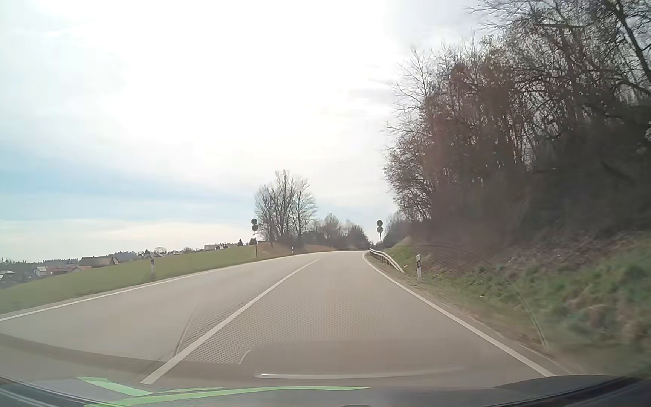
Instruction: Follow the waypoints while adhering to traffic rules and regulations
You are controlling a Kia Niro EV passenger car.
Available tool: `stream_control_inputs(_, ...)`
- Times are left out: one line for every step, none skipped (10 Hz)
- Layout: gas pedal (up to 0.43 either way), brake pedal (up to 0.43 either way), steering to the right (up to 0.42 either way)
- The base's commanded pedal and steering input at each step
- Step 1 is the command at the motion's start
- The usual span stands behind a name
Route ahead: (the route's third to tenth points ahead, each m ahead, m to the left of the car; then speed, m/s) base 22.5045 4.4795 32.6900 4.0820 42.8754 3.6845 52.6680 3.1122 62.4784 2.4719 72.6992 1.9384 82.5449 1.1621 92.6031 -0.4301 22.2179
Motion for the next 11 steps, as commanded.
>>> stream_control_inputs(0.319,0.000,0.010)
stream_control_inputs(0.319,0.000,0.011)
stream_control_inputs(0.319,0.000,0.011)
stream_control_inputs(0.319,0.000,0.011)
stream_control_inputs(0.319,0.000,0.011)
stream_control_inputs(0.319,0.000,0.011)
stream_control_inputs(0.319,0.000,0.011)
stream_control_inputs(0.319,0.000,0.011)
stream_control_inputs(0.319,0.000,0.011)
stream_control_inputs(0.319,0.000,0.010)
stream_control_inputs(0.331,0.000,0.010)
